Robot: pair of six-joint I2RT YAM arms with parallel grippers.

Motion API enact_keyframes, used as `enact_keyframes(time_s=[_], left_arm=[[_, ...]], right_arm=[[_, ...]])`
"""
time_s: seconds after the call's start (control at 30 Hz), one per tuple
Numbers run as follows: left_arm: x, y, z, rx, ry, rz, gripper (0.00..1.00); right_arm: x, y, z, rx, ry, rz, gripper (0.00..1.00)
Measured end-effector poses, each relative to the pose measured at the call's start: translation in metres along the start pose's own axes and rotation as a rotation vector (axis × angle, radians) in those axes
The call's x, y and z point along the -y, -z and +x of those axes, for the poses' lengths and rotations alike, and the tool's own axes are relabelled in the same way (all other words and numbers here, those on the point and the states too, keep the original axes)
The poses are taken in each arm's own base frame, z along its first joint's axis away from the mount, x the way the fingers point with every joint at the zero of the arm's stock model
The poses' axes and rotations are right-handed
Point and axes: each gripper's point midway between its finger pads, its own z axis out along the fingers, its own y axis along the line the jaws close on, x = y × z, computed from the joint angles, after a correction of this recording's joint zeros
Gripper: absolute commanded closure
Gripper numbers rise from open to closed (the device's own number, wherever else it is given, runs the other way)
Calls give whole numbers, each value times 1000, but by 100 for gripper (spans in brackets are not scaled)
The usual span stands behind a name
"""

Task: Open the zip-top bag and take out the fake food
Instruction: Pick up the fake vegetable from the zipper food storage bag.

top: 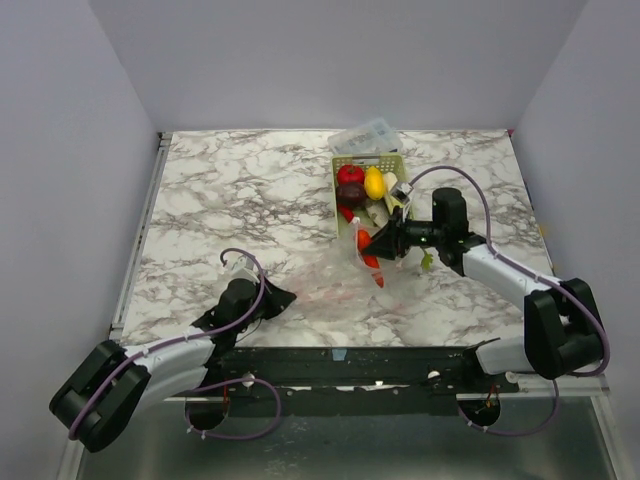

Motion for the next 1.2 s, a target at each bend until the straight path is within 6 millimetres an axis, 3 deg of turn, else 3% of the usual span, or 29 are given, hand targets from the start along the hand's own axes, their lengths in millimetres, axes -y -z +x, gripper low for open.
enact_keyframes(time_s=[0.4,0.83,1.2], left_arm=[[1,6,-3,11,-15,5,100],[4,12,-10,35,-25,10,100],[8,18,-18,78,18,19,100]], right_arm=[[-40,9,-6,44,22,-227,87],[-18,6,-10,70,3,-84,93],[-34,11,-5,48,72,-173,93]])
